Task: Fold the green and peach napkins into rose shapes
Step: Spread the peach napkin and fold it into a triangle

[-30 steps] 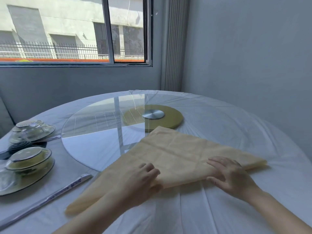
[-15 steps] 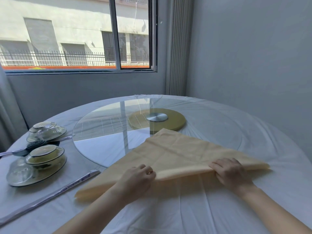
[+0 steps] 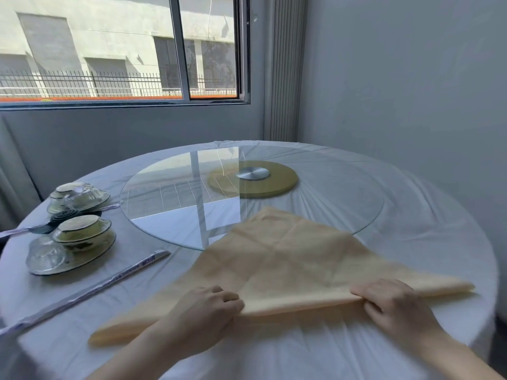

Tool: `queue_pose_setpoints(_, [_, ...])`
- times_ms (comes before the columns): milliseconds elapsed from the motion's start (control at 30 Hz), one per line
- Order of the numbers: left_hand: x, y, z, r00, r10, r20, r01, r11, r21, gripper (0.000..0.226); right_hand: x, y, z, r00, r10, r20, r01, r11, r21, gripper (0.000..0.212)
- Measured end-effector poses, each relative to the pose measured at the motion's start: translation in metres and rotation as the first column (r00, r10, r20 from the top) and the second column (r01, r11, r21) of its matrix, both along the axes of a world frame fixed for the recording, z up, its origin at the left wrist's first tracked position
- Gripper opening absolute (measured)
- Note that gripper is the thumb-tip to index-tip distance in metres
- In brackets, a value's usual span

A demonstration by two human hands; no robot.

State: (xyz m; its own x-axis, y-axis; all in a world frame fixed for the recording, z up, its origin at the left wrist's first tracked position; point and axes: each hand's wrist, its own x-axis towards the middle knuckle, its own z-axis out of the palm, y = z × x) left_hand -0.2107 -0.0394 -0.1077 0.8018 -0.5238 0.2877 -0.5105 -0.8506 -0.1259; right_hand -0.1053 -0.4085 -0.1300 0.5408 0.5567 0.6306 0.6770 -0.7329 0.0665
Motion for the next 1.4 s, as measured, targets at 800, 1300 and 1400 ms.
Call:
queue_pose_setpoints(800, [0.017, -0.08, 0.01, 0.892, 0.388, -0.231, -0.42, 0.9, -0.114, 0.095, -0.038, 0.026, 0.011, 0.796, -0.27, -0.542, 0.265, 0.96, -0.09, 0.098])
queue_pose_setpoints(1300, [0.06, -0.164, -0.017, 0.931, 0.255, -0.261, -0.294, 0.948, -0.122, 0.085, -0.036, 0.028, 0.003, 0.826, -0.285, -0.486, 0.28, 0.956, -0.085, 0.087])
queue_pose_setpoints(1400, [0.056, -0.163, -0.014, 0.929, 0.241, -0.28, -0.283, 0.952, -0.118, 0.084, -0.037, 0.029, 0.001, 0.832, -0.329, -0.446, 0.338, 0.939, -0.063, 0.068])
